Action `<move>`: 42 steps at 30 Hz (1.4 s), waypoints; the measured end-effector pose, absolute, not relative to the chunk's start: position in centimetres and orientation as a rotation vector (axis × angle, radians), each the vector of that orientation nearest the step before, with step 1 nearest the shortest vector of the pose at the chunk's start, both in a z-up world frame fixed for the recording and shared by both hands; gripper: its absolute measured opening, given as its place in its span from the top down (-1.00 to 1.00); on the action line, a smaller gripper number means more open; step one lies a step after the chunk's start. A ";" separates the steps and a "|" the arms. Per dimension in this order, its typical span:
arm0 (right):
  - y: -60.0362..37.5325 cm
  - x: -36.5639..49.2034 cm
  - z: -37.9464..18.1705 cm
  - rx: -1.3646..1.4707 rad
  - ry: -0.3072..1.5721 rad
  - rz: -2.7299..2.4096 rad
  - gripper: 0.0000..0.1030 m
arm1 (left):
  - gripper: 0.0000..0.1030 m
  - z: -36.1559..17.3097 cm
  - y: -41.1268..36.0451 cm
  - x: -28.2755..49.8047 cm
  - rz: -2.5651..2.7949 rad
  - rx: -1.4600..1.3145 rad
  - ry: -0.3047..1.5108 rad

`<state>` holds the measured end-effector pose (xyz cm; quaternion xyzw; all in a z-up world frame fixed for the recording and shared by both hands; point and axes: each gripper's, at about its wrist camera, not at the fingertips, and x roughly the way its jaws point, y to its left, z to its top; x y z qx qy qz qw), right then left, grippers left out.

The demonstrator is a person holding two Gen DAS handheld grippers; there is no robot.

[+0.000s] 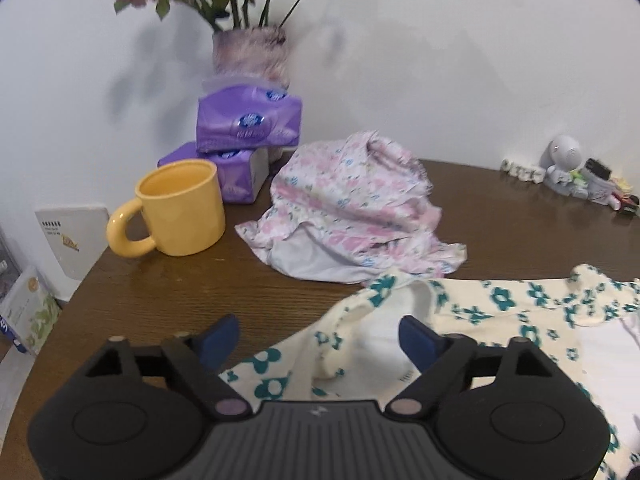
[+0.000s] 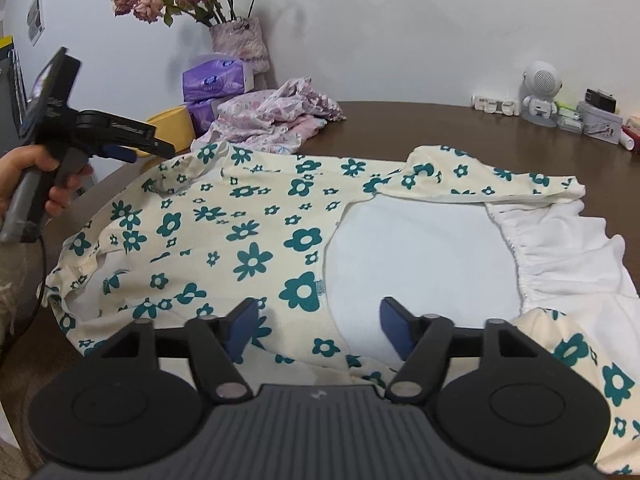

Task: Fold clothes
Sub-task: 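Lay the shirt back down on the table and open both grippers, then press both open grippers over the shirt front to smooth it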

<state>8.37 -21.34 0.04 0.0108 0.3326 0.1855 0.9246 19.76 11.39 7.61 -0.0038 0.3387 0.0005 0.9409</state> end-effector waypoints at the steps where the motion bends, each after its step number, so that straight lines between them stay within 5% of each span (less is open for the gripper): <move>1: -21.4 8.2 0.2 0.023 0.676 0.378 -0.55 | -0.82 7.8 11.1 19.2 0.002 -0.001 0.683; 3: -21.5 7.9 0.5 0.023 0.665 0.371 -0.63 | -0.89 8.1 10.4 18.0 0.004 0.012 0.668; 6: -21.8 7.3 1.0 0.022 0.647 0.361 -0.99 | -0.92 8.3 9.5 16.0 -0.010 0.013 0.651; 35: -28.7 -0.6 1.0 0.090 0.573 0.123 -0.99 | -0.94 4.1 4.1 1.4 -0.205 -0.094 0.605; 38: -30.2 0.3 1.2 0.098 0.579 0.078 -0.94 | -0.87 3.7 3.9 1.6 -0.188 -0.078 0.611; 42: -30.8 1.6 1.0 0.024 0.601 0.049 -0.44 | -0.71 3.2 3.2 2.2 -0.210 -0.076 0.646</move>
